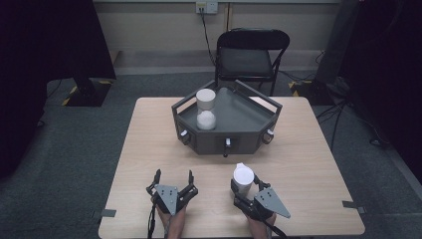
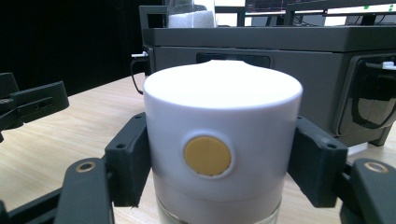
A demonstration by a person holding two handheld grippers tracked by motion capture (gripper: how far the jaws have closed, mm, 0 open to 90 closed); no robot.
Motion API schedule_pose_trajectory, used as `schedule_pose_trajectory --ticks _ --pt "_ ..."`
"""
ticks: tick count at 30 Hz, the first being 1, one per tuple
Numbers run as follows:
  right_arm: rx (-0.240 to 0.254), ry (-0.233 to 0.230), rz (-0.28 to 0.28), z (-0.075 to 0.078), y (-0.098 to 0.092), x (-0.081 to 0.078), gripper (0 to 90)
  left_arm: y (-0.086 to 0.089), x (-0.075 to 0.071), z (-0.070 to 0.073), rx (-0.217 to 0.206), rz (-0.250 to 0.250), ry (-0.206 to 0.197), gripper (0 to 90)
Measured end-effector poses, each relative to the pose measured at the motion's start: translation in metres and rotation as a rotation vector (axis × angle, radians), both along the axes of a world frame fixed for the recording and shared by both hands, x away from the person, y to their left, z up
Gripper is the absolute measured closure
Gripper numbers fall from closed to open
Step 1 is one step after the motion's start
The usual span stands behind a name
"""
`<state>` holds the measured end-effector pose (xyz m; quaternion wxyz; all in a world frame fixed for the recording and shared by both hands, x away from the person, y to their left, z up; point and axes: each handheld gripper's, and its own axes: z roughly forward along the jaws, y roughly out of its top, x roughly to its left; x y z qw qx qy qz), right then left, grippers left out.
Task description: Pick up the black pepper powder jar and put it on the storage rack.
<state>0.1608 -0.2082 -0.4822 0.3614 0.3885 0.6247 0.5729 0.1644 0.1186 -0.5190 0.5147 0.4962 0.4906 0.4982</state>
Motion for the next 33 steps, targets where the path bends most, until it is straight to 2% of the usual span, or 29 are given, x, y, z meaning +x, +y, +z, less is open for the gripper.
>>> schedule_pose_trajectory --ticks 9,33 --pt "-0.001 0.015 0.009 0.004 -0.003 0.002 29.7 0.0 0.0 0.0 0.0 0.0 0.0 0.2" --pt "-0.018 -0.001 0.052 0.021 -0.015 0.008 29.7 -0.001 0.0 0.0 0.0 0.005 0.0 0.4"
